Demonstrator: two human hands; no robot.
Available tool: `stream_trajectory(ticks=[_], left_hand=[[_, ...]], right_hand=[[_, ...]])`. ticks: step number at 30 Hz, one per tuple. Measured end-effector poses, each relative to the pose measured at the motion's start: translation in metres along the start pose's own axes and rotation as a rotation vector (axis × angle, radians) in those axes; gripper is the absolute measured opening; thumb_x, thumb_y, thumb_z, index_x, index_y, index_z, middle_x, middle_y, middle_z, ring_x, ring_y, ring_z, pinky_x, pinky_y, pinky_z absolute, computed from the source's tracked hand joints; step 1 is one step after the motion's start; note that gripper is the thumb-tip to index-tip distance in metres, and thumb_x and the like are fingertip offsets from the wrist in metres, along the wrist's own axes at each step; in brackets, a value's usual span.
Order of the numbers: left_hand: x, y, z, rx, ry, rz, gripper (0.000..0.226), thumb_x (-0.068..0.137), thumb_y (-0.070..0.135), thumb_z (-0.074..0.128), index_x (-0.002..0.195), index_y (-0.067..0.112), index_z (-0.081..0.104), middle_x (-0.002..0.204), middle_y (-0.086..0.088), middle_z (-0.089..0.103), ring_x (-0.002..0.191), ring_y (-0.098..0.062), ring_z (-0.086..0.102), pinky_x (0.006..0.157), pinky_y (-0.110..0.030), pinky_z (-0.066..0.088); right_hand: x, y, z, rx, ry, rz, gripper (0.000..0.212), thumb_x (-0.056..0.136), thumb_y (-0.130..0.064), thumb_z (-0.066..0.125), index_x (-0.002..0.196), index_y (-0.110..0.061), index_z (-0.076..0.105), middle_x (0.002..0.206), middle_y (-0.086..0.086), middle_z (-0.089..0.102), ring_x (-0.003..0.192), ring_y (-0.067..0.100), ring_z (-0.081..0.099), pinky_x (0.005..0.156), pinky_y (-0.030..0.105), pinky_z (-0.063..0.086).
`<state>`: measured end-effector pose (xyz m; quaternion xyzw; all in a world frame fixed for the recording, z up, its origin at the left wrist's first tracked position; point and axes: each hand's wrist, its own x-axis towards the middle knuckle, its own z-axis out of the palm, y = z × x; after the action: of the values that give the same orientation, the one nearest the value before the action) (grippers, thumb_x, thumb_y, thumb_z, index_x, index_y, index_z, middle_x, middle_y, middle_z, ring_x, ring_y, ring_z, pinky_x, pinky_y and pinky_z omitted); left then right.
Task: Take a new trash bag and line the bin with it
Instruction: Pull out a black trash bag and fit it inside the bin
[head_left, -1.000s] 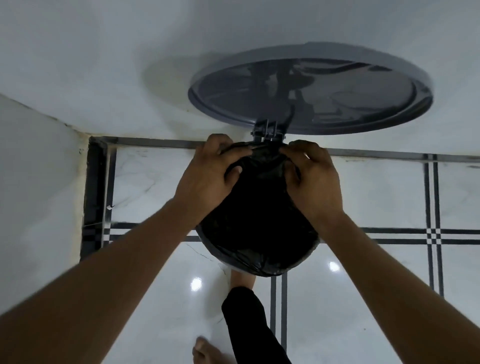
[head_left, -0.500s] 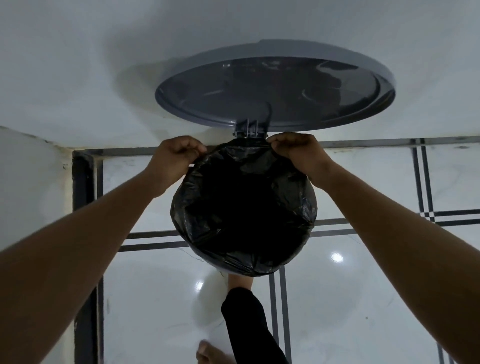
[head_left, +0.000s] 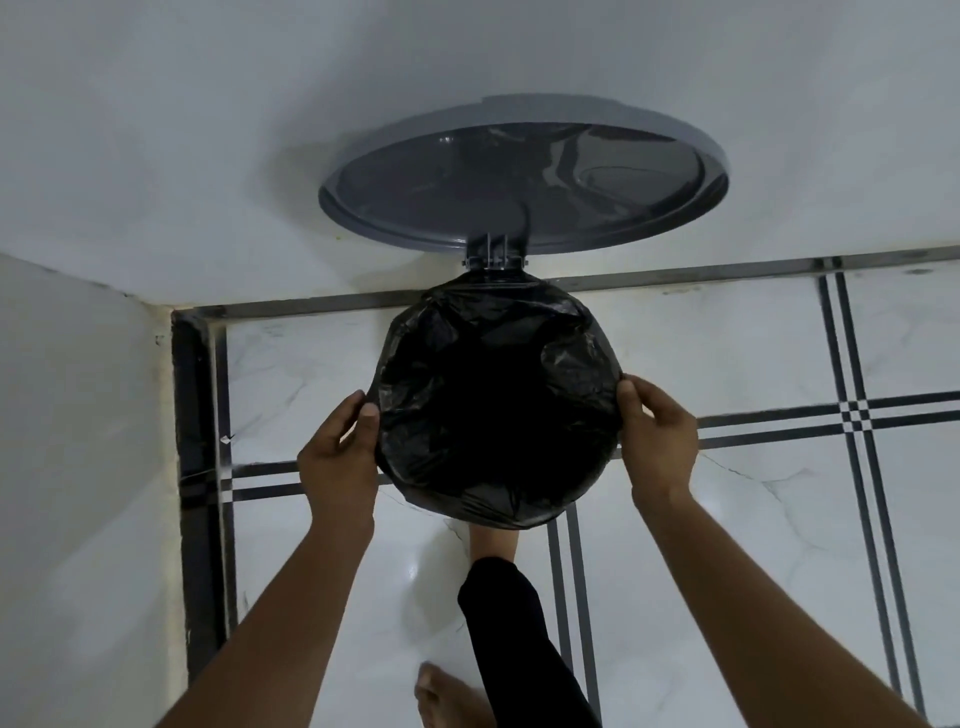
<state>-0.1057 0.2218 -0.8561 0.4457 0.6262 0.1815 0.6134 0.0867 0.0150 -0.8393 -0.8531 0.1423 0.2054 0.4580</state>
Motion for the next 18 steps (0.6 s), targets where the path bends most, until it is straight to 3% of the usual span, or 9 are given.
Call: stream_trajectory(ticks=[4, 7, 11, 14, 16, 18], left_hand=[[-0.012, -0.013, -0.003, 0.056, 0.095, 0.043, 0.023, 0.091, 0.018, 0.077, 0.100, 0.039, 0.077, 0.103, 0.000, 0.078, 0.101, -0.023, 0.073, 0.100, -0.055, 0.056], [-0.020, -0.024, -0.006, 0.089, 0.077, 0.056, 0.021, 0.094, 0.015, 0.073, 0.099, 0.035, 0.076, 0.097, -0.006, 0.078, 0.086, -0.029, 0.073, 0.091, -0.060, 0.059], [-0.031, -0.027, -0.005, 0.059, 0.067, 0.031, 0.018, 0.100, 0.006, 0.063, 0.102, 0.023, 0.071, 0.096, -0.009, 0.074, 0.081, -0.027, 0.069, 0.069, -0.037, 0.063], [-0.040, -0.018, -0.005, -0.047, 0.001, -0.062, 0.011, 0.099, 0.015, 0.066, 0.108, 0.013, 0.072, 0.097, -0.008, 0.074, 0.088, -0.027, 0.071, 0.063, -0.029, 0.062], [-0.045, -0.015, -0.009, -0.052, -0.069, -0.096, 0.026, 0.091, 0.021, 0.079, 0.115, 0.015, 0.071, 0.108, -0.006, 0.076, 0.095, -0.025, 0.074, 0.065, -0.029, 0.063], [-0.048, -0.016, -0.015, 0.005, -0.131, -0.060, 0.048, 0.080, 0.011, 0.088, 0.122, 0.020, 0.069, 0.119, -0.002, 0.074, 0.099, -0.020, 0.075, 0.068, -0.028, 0.063]], right_hand=[[-0.012, 0.019, -0.004, 0.171, 0.034, 0.087, 0.015, 0.093, -0.027, 0.072, 0.098, -0.039, 0.080, 0.090, -0.013, 0.079, 0.087, 0.010, 0.076, 0.090, 0.043, 0.061], [-0.013, 0.028, -0.005, 0.230, 0.044, 0.115, 0.013, 0.092, -0.025, 0.073, 0.102, -0.030, 0.080, 0.099, -0.003, 0.077, 0.088, 0.018, 0.075, 0.086, 0.046, 0.062], [-0.020, 0.026, -0.009, 0.377, -0.073, 0.207, 0.012, 0.100, -0.016, 0.064, 0.106, -0.017, 0.074, 0.090, 0.001, 0.071, 0.080, 0.015, 0.067, 0.078, 0.034, 0.058], [-0.023, 0.026, -0.017, 0.471, -0.233, 0.293, 0.014, 0.100, -0.023, 0.064, 0.111, -0.019, 0.072, 0.093, -0.002, 0.069, 0.087, 0.015, 0.063, 0.084, 0.035, 0.052], [-0.023, 0.031, -0.022, 0.501, -0.332, 0.326, 0.023, 0.098, -0.024, 0.067, 0.121, -0.020, 0.069, 0.103, 0.000, 0.070, 0.098, 0.017, 0.066, 0.091, 0.039, 0.052], [-0.025, 0.035, -0.027, 0.518, -0.400, 0.345, 0.034, 0.096, -0.017, 0.068, 0.130, -0.022, 0.063, 0.111, 0.002, 0.069, 0.109, 0.018, 0.067, 0.097, 0.046, 0.052]])
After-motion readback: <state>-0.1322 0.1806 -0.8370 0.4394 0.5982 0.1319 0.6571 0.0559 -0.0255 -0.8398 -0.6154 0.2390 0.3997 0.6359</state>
